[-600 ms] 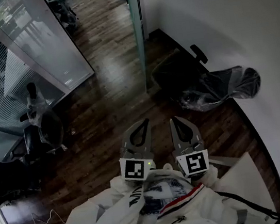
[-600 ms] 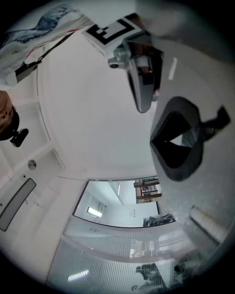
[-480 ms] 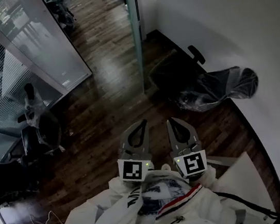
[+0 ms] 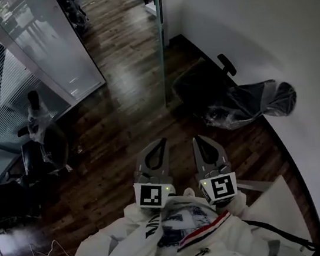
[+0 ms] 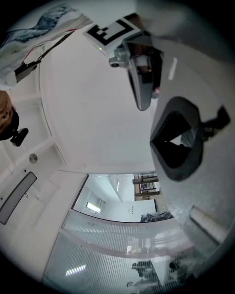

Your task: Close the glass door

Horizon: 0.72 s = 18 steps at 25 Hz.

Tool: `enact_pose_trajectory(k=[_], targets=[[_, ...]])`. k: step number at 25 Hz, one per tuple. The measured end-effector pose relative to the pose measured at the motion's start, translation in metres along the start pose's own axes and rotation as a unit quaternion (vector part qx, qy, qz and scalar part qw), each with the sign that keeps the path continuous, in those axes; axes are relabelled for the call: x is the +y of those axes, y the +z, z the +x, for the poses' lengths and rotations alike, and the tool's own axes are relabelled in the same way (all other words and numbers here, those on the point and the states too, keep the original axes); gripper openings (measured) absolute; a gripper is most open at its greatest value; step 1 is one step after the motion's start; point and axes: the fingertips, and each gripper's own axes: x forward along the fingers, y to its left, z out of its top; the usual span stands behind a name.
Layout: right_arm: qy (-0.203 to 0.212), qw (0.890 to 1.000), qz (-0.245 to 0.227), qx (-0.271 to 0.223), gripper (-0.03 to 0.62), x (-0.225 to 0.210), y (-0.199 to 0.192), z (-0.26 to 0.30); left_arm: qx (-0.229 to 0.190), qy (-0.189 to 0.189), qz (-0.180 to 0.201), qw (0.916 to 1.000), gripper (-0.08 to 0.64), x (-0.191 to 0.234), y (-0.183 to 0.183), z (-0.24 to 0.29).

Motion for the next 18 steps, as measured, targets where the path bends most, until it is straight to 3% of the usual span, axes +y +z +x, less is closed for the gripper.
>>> enact_pose_trajectory(k=[9, 18], targets=[[-0.009, 1.000, 0.008, -0.003, 0.005, 0.003, -0.004, 0.023, 0.006, 0.031, -0.027, 0.9991, -0.005, 0.048, -0.022, -0.001], [-0.025, 0.999, 0.012, -0.020, 0.005, -0.032, -0.011, 0.085, -0.010, 0.066, 0.004, 0.9978, -0.005, 0.098, -0.026, 0.057]])
